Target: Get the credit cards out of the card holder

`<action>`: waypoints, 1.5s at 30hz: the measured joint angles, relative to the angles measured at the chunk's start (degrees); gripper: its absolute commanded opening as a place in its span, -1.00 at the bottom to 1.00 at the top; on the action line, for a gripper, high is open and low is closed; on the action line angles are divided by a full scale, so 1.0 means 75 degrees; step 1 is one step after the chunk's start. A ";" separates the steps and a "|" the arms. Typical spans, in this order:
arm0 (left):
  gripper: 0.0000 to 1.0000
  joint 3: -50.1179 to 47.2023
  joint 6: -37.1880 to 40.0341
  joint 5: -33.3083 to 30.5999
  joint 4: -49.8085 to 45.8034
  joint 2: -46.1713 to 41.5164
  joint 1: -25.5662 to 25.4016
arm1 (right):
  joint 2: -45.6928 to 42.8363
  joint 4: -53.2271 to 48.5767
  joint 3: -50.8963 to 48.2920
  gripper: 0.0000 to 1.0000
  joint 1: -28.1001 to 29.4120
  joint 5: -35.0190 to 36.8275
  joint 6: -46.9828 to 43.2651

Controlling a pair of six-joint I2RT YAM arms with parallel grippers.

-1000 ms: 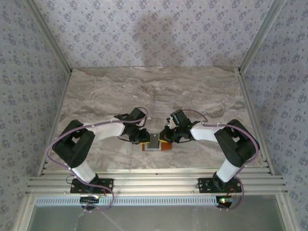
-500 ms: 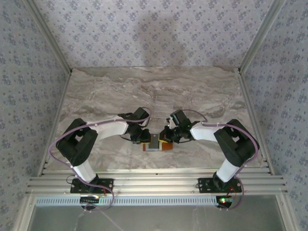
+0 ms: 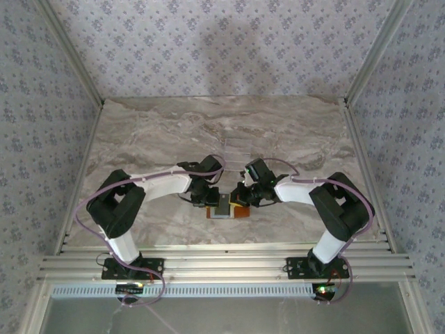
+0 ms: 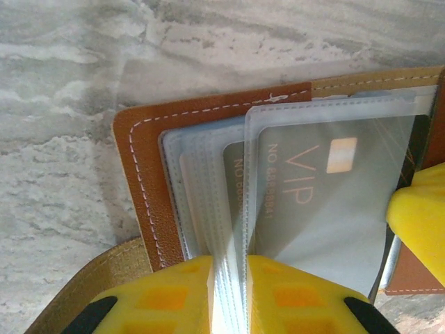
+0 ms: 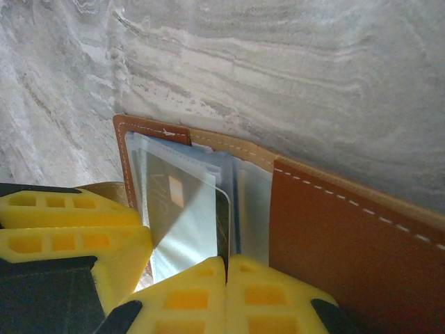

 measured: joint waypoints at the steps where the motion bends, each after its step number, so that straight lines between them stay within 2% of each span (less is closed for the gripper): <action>1: -0.62 0.0000 0.0000 -0.0015 -0.0006 0.0000 -0.0006 | -0.0015 -0.0032 0.0000 -0.92 0.0000 0.0026 -0.0020; 13: -0.64 0.0003 0.0000 -0.0012 0.0000 0.0009 -0.0015 | -0.0335 -0.0568 -0.0026 -0.93 -0.0172 0.0367 -0.0052; 18: -0.64 0.0012 0.0000 -0.0012 -0.0003 0.0017 -0.0015 | -0.0367 -0.0469 -0.0122 -0.57 -0.0187 0.0356 -0.0035; 23: -0.64 0.0050 0.0000 0.0009 -0.0029 0.0050 -0.0015 | -0.0358 -0.0321 -0.0219 -0.47 -0.0210 0.0248 0.0026; 29: -0.64 0.0052 0.0000 0.0012 -0.0032 0.0055 -0.0015 | -0.0111 0.0079 -0.0227 -0.48 -0.0239 -0.0157 0.0073; 39: -0.64 0.0058 0.0000 0.0012 -0.0035 0.0058 -0.0015 | 0.0102 0.0425 -0.0233 -0.71 -0.0236 -0.0440 0.0154; 45: -0.64 0.0058 0.0000 0.0009 -0.0038 0.0058 -0.0015 | 0.0017 0.0379 -0.0251 -0.78 -0.0256 -0.0405 0.0140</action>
